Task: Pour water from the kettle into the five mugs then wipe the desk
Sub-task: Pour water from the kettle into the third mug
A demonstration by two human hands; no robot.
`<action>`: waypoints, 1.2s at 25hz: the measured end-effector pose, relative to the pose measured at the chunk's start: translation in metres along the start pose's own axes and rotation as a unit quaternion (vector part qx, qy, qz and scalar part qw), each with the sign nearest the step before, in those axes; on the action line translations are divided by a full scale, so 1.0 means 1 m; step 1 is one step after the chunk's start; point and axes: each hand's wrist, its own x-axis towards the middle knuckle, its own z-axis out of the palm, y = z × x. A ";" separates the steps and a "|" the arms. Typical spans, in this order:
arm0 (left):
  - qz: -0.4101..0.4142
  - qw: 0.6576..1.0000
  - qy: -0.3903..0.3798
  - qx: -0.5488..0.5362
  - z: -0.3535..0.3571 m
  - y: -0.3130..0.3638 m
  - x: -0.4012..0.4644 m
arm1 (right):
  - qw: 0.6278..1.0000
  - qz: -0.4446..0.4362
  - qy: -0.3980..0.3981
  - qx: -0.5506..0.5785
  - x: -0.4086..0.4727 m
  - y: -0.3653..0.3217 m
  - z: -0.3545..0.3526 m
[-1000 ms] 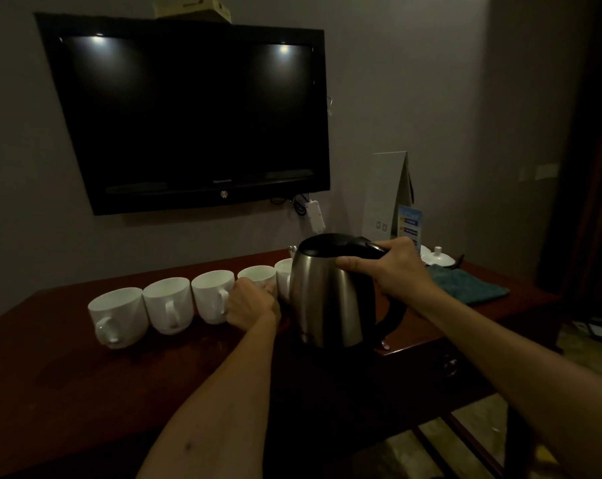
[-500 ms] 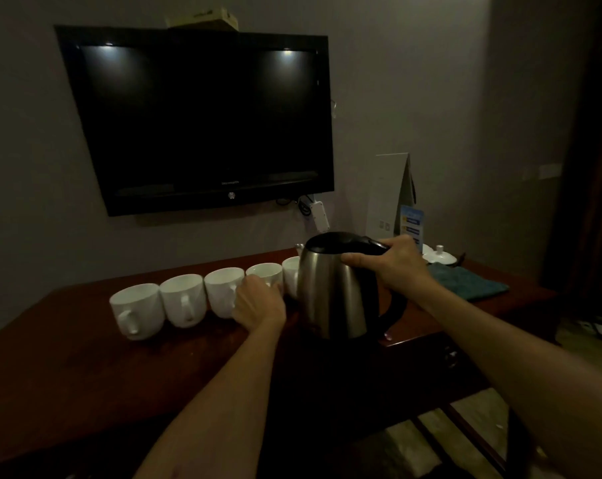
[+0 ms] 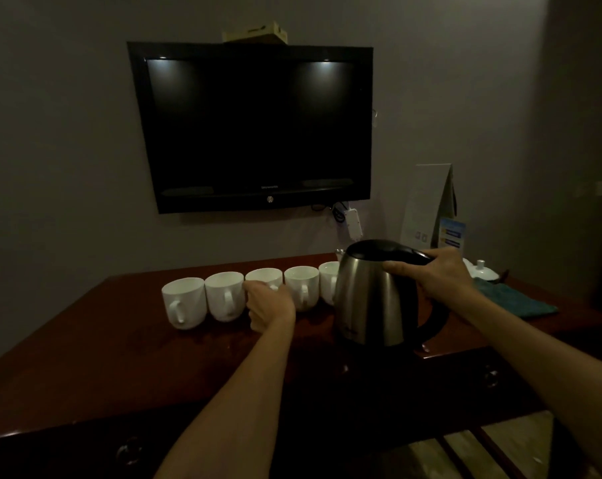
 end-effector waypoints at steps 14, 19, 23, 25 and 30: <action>0.080 0.981 -0.035 0.172 -0.031 -0.023 0.008 | 1.000 0.007 -0.009 0.004 -0.002 -0.006 -0.001; 0.093 0.978 -0.032 0.182 -0.045 -0.029 -0.001 | 0.999 0.021 -0.022 0.007 -0.004 -0.009 -0.001; 0.110 0.974 -0.062 0.186 -0.058 -0.026 -0.003 | 1.000 0.025 -0.013 0.004 -0.005 -0.010 -0.001; 0.116 0.971 -0.096 0.184 -0.066 -0.029 0.000 | 1.000 0.027 -0.016 0.004 -0.006 -0.012 -0.002; 0.150 0.959 -0.179 0.159 -0.072 -0.037 0.011 | 0.999 0.029 -0.023 0.019 -0.005 -0.013 -0.002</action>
